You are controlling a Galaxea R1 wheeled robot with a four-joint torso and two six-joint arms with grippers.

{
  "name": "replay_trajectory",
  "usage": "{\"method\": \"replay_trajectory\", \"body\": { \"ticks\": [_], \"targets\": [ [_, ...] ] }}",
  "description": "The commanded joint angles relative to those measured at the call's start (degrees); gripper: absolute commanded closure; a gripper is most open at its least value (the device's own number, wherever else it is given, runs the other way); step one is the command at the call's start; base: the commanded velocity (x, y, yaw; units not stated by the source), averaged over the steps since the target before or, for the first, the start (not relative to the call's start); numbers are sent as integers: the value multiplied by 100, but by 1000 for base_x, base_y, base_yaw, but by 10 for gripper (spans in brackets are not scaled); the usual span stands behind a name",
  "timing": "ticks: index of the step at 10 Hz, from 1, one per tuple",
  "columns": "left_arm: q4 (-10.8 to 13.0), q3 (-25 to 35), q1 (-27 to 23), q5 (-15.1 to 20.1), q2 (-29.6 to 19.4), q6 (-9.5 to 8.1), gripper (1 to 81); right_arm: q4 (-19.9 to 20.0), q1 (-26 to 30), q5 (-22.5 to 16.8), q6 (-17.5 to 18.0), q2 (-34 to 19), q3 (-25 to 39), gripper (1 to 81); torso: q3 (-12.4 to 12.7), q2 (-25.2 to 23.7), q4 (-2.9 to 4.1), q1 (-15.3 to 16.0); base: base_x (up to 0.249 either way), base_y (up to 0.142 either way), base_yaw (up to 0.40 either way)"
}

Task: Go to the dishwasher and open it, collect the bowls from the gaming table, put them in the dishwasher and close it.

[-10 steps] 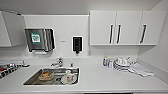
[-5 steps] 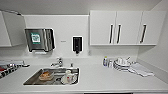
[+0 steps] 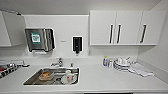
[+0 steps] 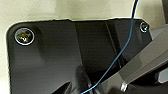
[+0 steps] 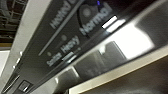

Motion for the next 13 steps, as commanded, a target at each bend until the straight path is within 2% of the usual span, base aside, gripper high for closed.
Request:
{"method": "replay_trajectory", "body": {
  "ticks": [1,2,3,4,6,7,9,10,11,13],
  "targets": [
    [40,29,-294,278,-3,16,10,584,1200,-872,-30,-234,-103,10,0,0,0,0,0,0,0],
    [40,29,-295,278,-3,24,10,864,1271,-1161,-39,-330,-103,10,-2,0,0,0,0,0,0],
    [39,29,-303,278,-3,24,10,989,1376,-1285,-30,-400,-103,10,-2,0,0,2,0,0,0],
    [40,29,-294,278,6,24,10,1015,1429,-1383,-30,-462,-103,10,-2,0,0,2,0,0,0],
    [31,29,-295,270,6,25,10,840,1175,-1489,-91,-427,-103,10,-2,0,0,2,0,0,0],
    [22,-5,-294,261,6,25,10,674,920,-1454,-632,-392,-94,10,-2,0,0,2,0,0,0],
    [4,-94,-347,252,6,16,10,656,262,-1392,-1767,-322,-112,10,-2,0,0,2,0,0,0],
    [4,-145,-382,252,6,16,10,655,-27,-1332,-2179,-287,-181,10,-2,0,0,2,0,0,0],
    [-4,-199,-417,252,15,16,10,656,-249,-1286,-2385,-278,-252,10,-2,0,0,2,0,0,0],
    [-13,-278,-470,252,15,7,10,647,-583,-1181,-3062,-85,-542,10,0,0,0,2,0,0,0]
  ]
}}
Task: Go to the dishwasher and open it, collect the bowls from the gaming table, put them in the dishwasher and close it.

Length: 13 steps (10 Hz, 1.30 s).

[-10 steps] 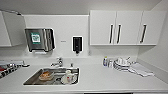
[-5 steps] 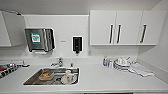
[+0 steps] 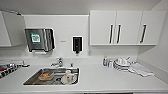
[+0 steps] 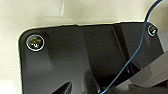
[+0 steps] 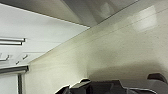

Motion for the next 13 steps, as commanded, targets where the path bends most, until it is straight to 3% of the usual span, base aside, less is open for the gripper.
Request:
{"method": "replay_trajectory", "body": {
  "ticks": [1,4,6,7,8,10,11,13],
  "targets": [
    [-20,-63,-358,258,1,7,10,61,173,-220,-983,220,-500,10,0,0,0,0,0,0,0],
    [-20,-292,-411,206,19,-11,10,-211,-302,580,-1363,449,-564,10,0,0,0,0,0,0,0],
    [-20,-424,-429,91,19,-19,10,-212,-575,1250,-1743,599,-563,10,0,0,0,0,0,0,0],
    [-28,-450,-446,91,19,-28,10,-212,-654,1435,-1752,634,-554,10,0,0,0,0,0,0,0],
    [-28,-468,-446,56,19,-37,10,-125,-716,1800,-1709,651,-554,10,0,0,0,0,0,0,0],
    [-37,-565,-455,-50,-8,-46,10,-10,-971,2990,-1699,880,-502,10,0,0,0,0,0,0,0],
    [-37,-714,-455,-208,-34,-54,10,-10,-1024,3307,-1716,942,-431,10,0,0,0,0,0,0,0],
    [-20,-942,-464,-295,-60,-54,10,-10,-1129,3324,-1716,933,-344,10,0,0,0,0,0,0,0]
  ]
}}
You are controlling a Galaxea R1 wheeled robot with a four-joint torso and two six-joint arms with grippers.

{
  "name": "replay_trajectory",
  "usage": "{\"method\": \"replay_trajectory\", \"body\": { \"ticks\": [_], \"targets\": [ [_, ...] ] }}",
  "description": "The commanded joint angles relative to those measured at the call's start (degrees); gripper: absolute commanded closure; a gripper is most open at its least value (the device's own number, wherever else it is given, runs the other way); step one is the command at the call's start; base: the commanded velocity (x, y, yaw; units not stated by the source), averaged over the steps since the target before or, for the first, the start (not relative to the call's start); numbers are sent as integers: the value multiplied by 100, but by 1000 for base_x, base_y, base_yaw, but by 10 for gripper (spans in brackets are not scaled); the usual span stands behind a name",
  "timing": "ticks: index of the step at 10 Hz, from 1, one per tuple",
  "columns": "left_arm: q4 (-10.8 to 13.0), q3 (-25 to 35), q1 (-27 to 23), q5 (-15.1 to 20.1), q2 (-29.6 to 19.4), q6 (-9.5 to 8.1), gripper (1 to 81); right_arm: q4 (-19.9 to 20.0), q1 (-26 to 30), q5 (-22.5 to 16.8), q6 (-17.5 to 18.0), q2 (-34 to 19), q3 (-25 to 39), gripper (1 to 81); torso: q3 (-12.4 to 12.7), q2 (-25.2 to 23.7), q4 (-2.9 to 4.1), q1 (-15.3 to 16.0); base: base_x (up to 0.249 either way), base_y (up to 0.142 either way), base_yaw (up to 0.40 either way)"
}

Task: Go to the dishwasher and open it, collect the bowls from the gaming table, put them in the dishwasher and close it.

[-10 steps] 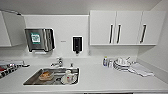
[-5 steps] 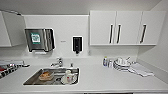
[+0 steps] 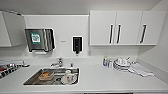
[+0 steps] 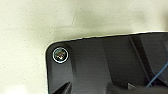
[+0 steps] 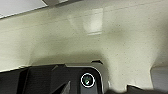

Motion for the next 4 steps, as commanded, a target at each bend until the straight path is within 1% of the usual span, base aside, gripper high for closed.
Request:
{"method": "replay_trajectory", "body": {
  "ticks": [1,2,3,4],
  "targets": [
    [2,-145,-372,61,-132,-28,10,128,293,-333,-35,-49,61,10,0,0,0,0,0,0,0],
    [38,-118,-346,-238,-159,-19,10,137,232,-324,-35,-49,167,10,2,0,0,0,0,0,0],
    [38,-118,-337,-380,-142,-2,10,137,187,-333,-35,-50,281,10,2,0,0,0,0,0,0],
    [12,-118,-346,-407,-89,-1,10,137,143,-341,-35,-49,412,10,2,0,0,0,0,0,0]
  ]
}}
